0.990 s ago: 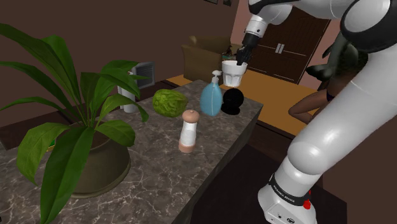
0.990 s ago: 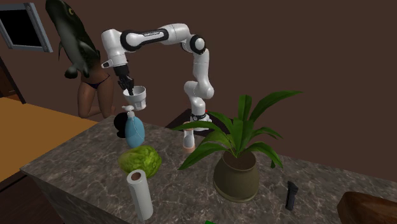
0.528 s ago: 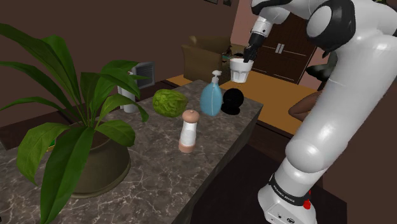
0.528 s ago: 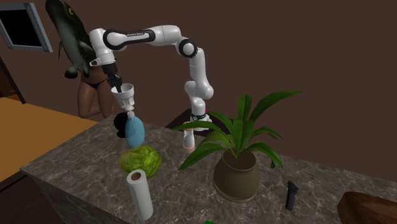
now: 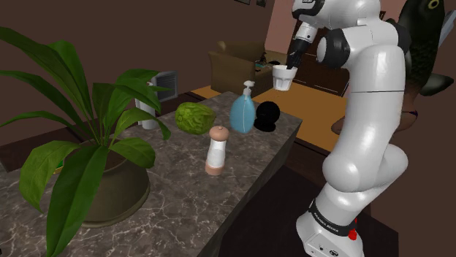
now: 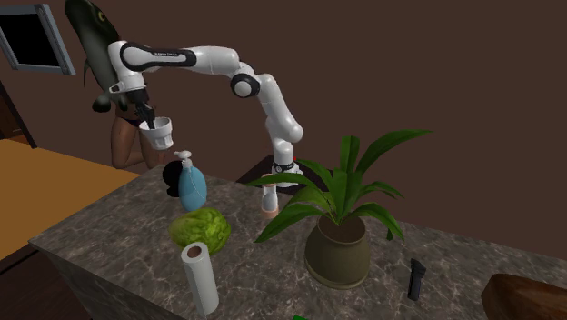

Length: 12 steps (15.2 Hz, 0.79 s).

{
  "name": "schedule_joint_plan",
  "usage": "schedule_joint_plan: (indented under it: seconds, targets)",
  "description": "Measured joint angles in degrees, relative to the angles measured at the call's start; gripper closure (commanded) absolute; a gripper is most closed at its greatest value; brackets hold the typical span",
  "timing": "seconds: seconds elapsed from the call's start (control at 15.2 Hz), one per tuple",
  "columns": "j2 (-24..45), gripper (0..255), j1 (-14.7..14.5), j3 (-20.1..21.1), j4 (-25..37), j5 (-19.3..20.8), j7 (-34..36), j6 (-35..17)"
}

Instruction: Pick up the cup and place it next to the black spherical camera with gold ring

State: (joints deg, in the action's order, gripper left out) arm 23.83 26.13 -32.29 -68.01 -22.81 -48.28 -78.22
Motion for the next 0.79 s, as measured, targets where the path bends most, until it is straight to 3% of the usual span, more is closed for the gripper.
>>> schedule_joint_plan:
  seconds: [0.13, 0.2, 0.79]
  targets:
    - [7.4, 255, 5.5, 0.6, 11.5, -3.3, -1.1, 4.6]
    - [8.9, 255, 6.6, 0.8, 13.6, -3.9, -1.3, 5.4]
    - [7.2, 255, 4.1, 0.3, 3.6, -2.7, -3.6, -2.2]
